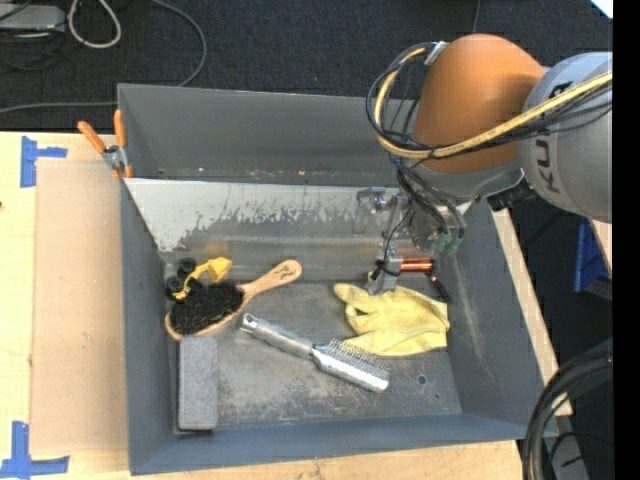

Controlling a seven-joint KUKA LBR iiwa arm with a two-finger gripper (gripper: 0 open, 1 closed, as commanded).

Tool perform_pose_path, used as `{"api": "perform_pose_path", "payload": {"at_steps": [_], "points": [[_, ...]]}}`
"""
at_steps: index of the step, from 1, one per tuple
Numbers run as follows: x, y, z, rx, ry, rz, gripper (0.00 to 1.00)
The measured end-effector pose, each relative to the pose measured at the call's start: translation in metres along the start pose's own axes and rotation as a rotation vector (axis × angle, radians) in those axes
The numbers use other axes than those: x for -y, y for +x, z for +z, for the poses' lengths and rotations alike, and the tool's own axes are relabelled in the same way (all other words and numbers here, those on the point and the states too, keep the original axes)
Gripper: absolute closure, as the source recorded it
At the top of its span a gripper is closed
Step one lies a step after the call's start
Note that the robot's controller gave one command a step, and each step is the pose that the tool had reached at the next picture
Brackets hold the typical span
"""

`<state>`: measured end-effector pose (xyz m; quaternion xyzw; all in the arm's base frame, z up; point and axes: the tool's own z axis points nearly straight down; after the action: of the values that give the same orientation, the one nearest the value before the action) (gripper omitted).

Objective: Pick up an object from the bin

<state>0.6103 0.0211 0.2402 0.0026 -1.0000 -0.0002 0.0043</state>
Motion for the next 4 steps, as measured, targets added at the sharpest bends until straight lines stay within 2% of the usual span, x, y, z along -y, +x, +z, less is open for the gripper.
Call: {"api": "perform_pose_path", "payload": {"at_steps": [1, 2, 3, 4], "points": [[0.0, -0.001, -0.005, 0.008, 0.0, 0.001, 0.0], [0.079, 0.038, 0.14, 0.007, 0.0, 0.043, 0.0], [0.081, 0.067, 0.172, 0.017, -0.002, -0.064, 0.0], [0.09, 0.049, 0.162, 0.004, -0.001, 0.035, 0.0]]}}
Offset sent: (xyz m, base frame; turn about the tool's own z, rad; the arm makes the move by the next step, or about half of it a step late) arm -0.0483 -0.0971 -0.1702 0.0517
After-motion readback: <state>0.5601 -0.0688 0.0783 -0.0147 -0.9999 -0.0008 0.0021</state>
